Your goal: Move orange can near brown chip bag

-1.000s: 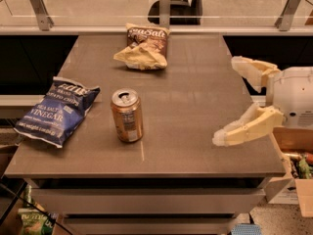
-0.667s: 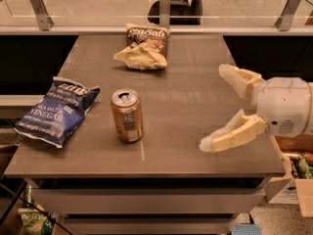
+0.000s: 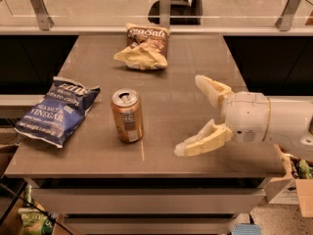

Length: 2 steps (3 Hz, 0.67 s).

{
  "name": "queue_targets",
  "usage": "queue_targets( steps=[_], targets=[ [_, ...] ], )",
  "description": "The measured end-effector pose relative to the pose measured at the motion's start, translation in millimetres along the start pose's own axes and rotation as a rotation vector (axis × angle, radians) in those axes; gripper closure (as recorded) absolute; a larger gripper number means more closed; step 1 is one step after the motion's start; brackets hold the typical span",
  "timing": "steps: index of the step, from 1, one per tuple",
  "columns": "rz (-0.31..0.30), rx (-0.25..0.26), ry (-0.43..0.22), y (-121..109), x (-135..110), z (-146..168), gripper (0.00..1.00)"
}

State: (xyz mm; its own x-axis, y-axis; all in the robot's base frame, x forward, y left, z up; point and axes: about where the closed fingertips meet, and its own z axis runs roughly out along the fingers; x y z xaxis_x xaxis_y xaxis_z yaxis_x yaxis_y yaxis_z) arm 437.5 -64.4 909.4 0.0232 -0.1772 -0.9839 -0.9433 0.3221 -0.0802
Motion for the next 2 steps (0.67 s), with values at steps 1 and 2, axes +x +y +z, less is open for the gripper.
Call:
queue_targets(
  steps=[1,2],
  targets=[
    [0.008,-0.027,-0.038,-5,8,25,0.00],
    [0.012,-0.065,-0.053,-9,9,49,0.00]
  ],
)
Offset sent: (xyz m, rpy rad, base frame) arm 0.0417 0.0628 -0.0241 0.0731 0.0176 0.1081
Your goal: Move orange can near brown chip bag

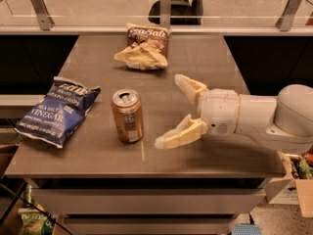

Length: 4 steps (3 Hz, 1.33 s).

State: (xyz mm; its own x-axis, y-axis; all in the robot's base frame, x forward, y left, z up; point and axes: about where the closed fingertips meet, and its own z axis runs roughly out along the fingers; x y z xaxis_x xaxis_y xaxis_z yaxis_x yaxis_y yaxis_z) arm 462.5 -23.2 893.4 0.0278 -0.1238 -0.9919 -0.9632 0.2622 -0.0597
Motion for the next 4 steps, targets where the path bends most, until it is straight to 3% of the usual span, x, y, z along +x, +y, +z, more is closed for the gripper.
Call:
queue_targets(
  steps=[2,4],
  targets=[
    [0.011,-0.080,-0.024,-3,2,42,0.00],
    [0.019,-0.159,-0.055,21,-2,70,0.00]
  ],
)
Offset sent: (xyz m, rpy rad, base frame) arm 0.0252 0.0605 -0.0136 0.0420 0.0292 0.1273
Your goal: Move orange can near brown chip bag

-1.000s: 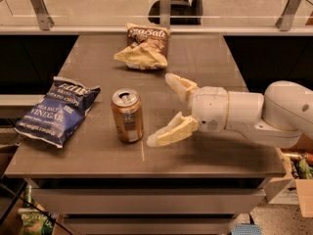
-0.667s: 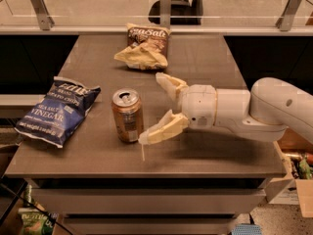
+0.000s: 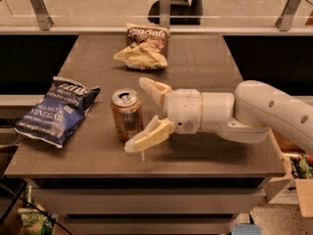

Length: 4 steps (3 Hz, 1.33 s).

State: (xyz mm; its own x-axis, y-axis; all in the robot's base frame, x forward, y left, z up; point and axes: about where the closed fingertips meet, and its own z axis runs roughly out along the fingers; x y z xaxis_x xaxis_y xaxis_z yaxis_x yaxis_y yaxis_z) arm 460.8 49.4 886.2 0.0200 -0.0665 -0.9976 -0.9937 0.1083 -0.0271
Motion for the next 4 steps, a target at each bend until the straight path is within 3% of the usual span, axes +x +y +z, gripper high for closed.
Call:
queue_targets(
  steps=[2,3,4],
  targets=[
    [-0.005,-0.054,-0.004,21,-3,26,0.00],
    [-0.007,-0.058,-0.004,22,-4,27,0.16],
    [-0.010,-0.062,-0.003,24,-5,29,0.41]
  ],
)
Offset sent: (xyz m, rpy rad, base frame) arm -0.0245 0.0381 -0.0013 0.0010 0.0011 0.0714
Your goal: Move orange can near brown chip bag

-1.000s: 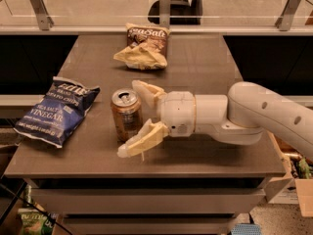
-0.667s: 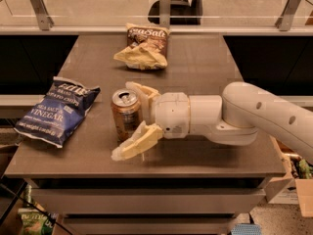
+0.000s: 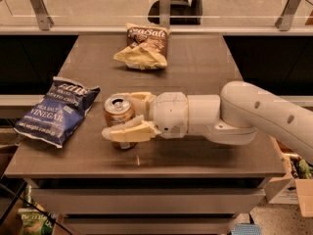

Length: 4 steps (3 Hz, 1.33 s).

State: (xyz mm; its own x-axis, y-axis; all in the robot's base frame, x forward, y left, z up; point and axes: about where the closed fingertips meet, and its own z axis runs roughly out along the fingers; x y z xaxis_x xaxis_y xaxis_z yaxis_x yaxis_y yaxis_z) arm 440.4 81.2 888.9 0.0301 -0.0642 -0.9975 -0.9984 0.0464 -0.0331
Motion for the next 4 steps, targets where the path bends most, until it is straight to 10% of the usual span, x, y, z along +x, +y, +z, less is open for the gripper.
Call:
queue_targets(
  steps=[2,4],
  targets=[
    [-0.005,-0.008,0.001,2.5,-2.4,3.7,0.88],
    [-0.007,-0.012,0.002,3.7,-3.5,5.5,1.00]
  ],
)
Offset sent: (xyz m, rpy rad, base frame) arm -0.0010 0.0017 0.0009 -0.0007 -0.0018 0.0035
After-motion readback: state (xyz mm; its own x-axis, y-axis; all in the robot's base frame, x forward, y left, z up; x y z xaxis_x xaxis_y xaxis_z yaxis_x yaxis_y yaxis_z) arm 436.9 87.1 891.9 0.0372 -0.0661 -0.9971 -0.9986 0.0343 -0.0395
